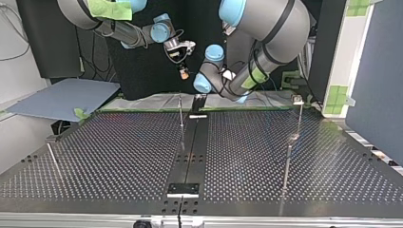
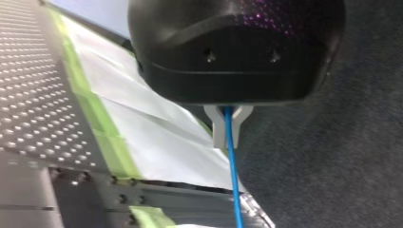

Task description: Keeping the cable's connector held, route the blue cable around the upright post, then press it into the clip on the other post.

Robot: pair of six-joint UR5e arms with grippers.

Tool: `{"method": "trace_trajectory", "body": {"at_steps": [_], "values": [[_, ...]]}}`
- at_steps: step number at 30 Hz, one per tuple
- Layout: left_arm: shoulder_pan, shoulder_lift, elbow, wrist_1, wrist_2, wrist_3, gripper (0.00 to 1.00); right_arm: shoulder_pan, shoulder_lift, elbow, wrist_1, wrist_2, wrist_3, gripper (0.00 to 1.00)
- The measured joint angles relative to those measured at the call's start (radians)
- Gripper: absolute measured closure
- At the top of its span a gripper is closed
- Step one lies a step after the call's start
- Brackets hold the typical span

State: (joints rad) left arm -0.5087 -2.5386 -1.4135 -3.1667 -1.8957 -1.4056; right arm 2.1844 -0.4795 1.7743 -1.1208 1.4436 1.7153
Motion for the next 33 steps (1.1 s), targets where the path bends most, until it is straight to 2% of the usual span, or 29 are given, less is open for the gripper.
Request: {"method": "trace_trajectory", "body": {"at_steps": [4, 8, 16, 27, 33], "values": [[-0.013, 0.01, 0.0, 0.0, -0.018, -0.043, 0.99, -0.002, 0.0, 0.0, 0.012, 0.013, -0.002, 1.0], [-0.027, 0.017, 0.0, 0.001, -0.031, -0.084, 0.99, -0.004, -0.001, 0.0, 0.028, 0.018, -0.015, 1.0], [-0.051, 0.04, -0.015, 0.019, -0.048, -0.132, 0.99, -0.01, -0.006, 0.003, 0.051, 0.057, -0.027, 1.0], [-0.068, 0.078, -0.074, 0.088, -0.046, -0.143, 0.99, -0.01, -0.067, 0.049, 0.058, 0.097, -0.034, 1.0], [-0.087, 0.083, -0.083, 0.102, -0.052, -0.145, 0.99, -0.01, -0.125, 0.094, 0.064, 0.138, -0.027, 1.0]]}}
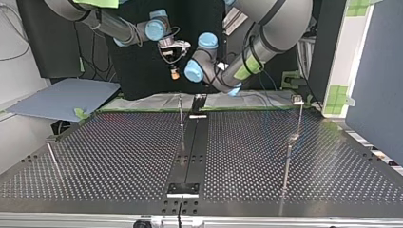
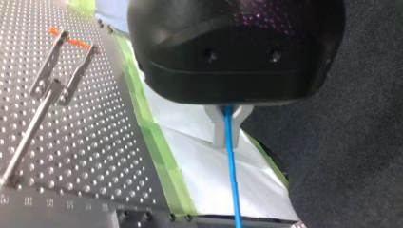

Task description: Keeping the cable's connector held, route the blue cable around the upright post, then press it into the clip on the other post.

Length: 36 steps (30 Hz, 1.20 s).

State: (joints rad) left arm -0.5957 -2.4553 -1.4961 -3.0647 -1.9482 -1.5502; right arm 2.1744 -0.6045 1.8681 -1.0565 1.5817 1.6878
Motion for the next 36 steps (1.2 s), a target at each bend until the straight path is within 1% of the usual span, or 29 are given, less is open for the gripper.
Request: {"method": "trace_trajectory", "body": {"at_steps": [5, 9, 13, 17, 22, 26, 28, 34, 36], "values": [[-0.016, 0.0, -0.001, 0.008, -0.004, -0.001, 0.99, -0.002, -0.054, 0.013, 0.012, 0.014, 0.009, 1.0], [-0.026, 0.0, -0.001, 0.026, -0.005, -0.003, 0.99, -0.01, -0.076, 0.014, 0.014, 0.015, 0.011, 1.0], [-0.033, 0.0, -0.001, 0.052, -0.005, -0.005, 0.99, -0.019, -0.081, 0.014, 0.011, 0.009, 0.017, 1.0], [-0.036, 0.0, -0.001, 0.076, -0.005, -0.006, 0.99, -0.026, -0.081, 0.015, 0.01, -0.01, 0.025, 1.0], [-0.038, 0.0, -0.001, 0.12, -0.004, -0.022, 0.99, -0.036, -0.079, 0.015, 0.011, -0.019, 0.022, 1.0], [-0.043, 0.0, -0.001, 0.153, 0.0, -0.031, 0.99, -0.052, -0.077, 0.015, 0.022, -0.022, 0.016, 1.0], [-0.046, 0.0, -0.001, 0.164, 0.005, -0.038, 0.99, -0.059, -0.077, 0.014, 0.023, -0.022, 0.017, 1.0], [-0.051, 0.0, -0.001, 0.174, 0.016, -0.043, 0.99, -0.084, -0.077, 0.014, 0.013, -0.034, 0.029, 1.0], [-0.054, 0.0, -0.001, 0.174, 0.016, -0.042, 0.99, -0.092, -0.077, 0.014, 0.008, -0.042, 0.032, 1.0]]}}
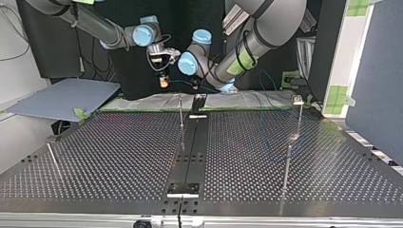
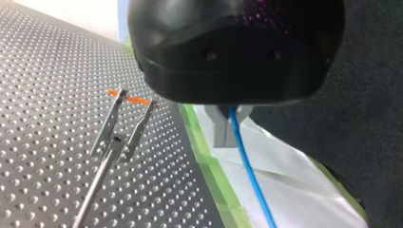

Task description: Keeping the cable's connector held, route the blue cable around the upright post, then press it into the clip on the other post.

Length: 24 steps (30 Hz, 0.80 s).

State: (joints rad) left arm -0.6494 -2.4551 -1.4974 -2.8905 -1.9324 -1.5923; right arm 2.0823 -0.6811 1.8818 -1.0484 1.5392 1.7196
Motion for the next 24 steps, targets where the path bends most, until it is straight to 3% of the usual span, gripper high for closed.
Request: {"method": "trace_trajectory", "body": {"at_steps": [8, 17, 24], "values": [[-0.006, 0.0, 0.001, 0.011, -0.001, 0.0, 0.99, -0.024, -0.001, -0.003, -0.012, -0.054, 0.002, 1.0], [-0.014, 0.0, 0.0, 0.079, -0.025, -0.013, 0.99, -0.05, -0.001, -0.011, -0.005, -0.067, -0.003, 1.0], [-0.016, 0.0, 0.0, 0.131, -0.027, -0.016, 0.99, -0.071, -0.001, -0.031, 0.035, -0.069, -0.025, 1.0]]}}
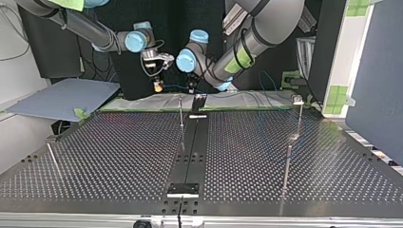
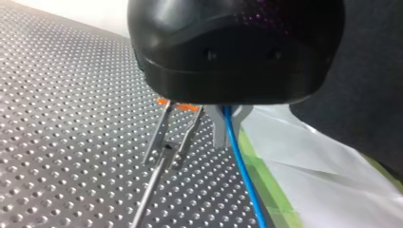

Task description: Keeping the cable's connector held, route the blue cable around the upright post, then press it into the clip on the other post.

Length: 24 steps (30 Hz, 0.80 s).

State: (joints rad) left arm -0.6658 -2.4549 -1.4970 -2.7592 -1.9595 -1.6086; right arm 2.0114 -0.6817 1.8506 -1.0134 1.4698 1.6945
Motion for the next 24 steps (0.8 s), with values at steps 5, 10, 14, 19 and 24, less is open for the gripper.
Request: {"method": "trace_trajectory", "body": {"at_steps": [5, 10, 14, 19, 24], "values": [[0.0, -0.001, 0.0, 0.01, 0.0, -0.001, 0.99, -0.015, 0.0, -0.002, 0.009, -0.002, -0.01, 1.0], [0.0, -0.001, 0.0, 0.011, 0.012, -0.006, 0.99, -0.028, 0.0, -0.003, 0.006, -0.016, -0.02, 1.0], [0.003, -0.002, 0.0, 0.012, 0.027, -0.008, 0.99, -0.042, 0.0, -0.004, -0.008, -0.042, -0.019, 1.0], [0.009, -0.002, 0.0, 0.012, 0.059, -0.032, 0.99, -0.062, 0.001, -0.005, -0.023, -0.061, -0.013, 1.0], [0.019, -0.003, 0.0, 0.013, 0.083, -0.052, 0.99, -0.085, 0.001, -0.008, -0.032, -0.096, -0.008, 1.0]]}}
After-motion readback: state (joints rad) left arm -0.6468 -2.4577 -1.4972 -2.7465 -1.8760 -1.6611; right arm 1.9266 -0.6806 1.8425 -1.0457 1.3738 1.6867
